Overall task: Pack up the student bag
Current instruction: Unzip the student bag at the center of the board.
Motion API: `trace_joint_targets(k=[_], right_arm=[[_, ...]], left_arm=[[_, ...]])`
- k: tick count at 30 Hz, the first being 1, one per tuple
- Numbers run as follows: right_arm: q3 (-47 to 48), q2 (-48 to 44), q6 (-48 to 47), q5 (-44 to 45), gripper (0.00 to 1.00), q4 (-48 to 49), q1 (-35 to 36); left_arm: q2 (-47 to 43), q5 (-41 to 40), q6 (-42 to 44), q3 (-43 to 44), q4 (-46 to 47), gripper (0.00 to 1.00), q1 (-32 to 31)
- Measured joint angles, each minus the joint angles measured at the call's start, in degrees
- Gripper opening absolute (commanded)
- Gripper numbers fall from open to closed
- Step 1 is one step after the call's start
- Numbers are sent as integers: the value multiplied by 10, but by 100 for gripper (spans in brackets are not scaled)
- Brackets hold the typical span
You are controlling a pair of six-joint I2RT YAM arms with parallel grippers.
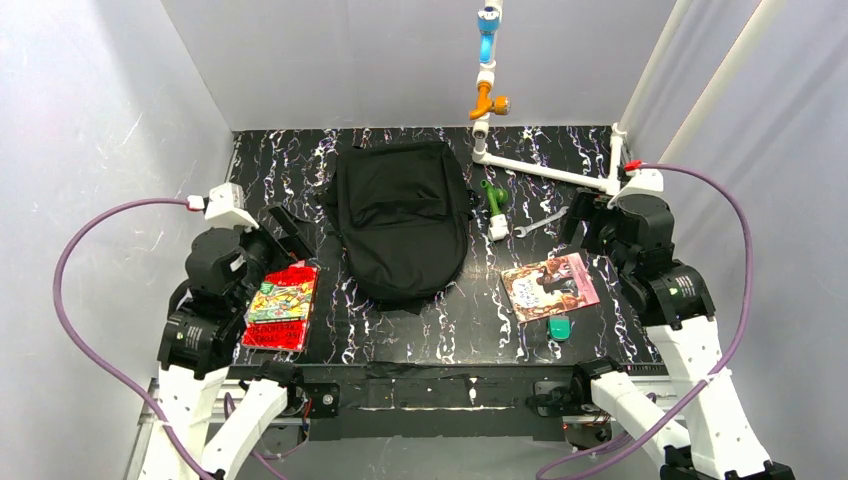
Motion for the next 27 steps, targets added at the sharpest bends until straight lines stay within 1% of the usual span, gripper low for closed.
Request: trace_joint_targets(k=[2,7,10,12,15,16,18,19,21,23,27], right_arm=[[0,6,2,-28,100,1,0],[-3,47,10,-160,100,20,2],[-11,94,27,-205,100,39,31],[-20,126,40,-202,100,52,81],[-45,165,70,-166,100,76,200],[-51,174,78,-159,100,82,227],[-67,195,100,-140,100,97,283],[-75,205,110,-132,100,109,304],[-95,220,133,-130,100,137,329],[-123,227,157,-137,100,175,338],[-165,241,200,-162,100,236,339]], left_arm=[[12,0,0,1,-11,99,0],[53,3,0,1,-38,99,0],[72,12,-2,0,-48,99,0],[85,22,-2,-1,-51,99,0],[117,36,-2,0,-58,99,1],[132,43,-2,0,-61,99,4],[178,77,-2,5,-68,99,30],[206,103,-3,7,-68,99,52],[266,152,-8,7,-55,99,103],[308,182,-12,2,-35,99,131],[374,235,-14,1,12,99,151]])
